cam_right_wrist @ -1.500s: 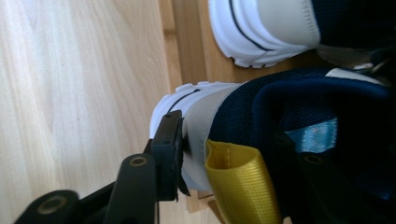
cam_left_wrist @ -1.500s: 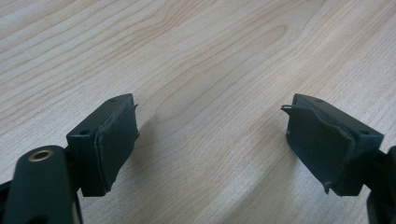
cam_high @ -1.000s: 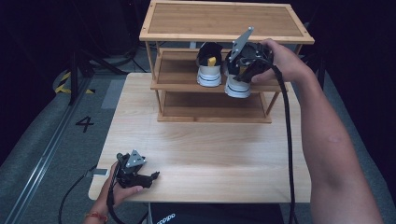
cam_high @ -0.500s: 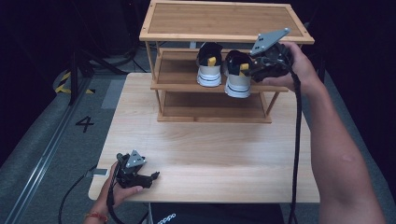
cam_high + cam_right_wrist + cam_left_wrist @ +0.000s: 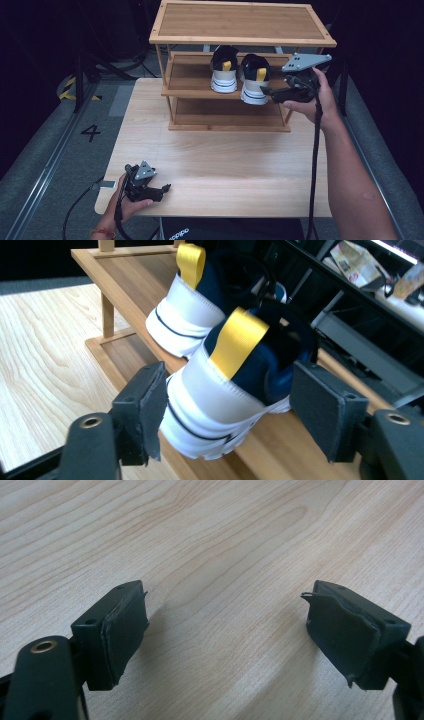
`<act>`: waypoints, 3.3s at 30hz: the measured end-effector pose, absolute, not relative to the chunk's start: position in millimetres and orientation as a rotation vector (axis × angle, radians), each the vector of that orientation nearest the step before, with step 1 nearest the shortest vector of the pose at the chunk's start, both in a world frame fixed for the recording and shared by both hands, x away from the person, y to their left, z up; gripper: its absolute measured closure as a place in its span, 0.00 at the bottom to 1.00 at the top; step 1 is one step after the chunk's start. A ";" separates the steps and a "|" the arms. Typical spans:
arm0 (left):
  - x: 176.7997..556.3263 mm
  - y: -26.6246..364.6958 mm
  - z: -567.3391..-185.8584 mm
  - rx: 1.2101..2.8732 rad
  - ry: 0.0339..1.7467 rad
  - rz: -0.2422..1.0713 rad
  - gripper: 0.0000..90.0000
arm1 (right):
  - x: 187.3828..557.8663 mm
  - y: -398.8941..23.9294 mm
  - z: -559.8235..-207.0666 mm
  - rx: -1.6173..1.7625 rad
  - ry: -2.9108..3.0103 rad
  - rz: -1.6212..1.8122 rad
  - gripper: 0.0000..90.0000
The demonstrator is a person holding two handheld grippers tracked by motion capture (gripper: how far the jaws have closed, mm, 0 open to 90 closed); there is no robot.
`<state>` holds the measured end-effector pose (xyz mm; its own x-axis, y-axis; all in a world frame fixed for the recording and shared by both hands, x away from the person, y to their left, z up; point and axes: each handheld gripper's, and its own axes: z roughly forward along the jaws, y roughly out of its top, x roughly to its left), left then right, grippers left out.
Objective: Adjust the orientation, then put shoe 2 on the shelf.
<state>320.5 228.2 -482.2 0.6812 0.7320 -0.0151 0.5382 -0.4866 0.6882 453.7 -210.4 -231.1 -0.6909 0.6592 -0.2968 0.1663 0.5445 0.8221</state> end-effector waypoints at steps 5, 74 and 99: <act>320.5 228.2 -482.2 2.211 0.970 0.368 0.19 | 454.5 -207.7 -248.2 0.721 2.197 1.097 0.29; 321.7 228.7 -482.2 2.222 0.947 0.373 0.19 | 433.8 -229.1 -299.9 0.696 2.297 0.866 0.27; 321.9 228.5 -482.1 2.221 0.948 0.372 0.19 | 351.5 -317.3 -403.8 0.775 2.356 0.818 0.27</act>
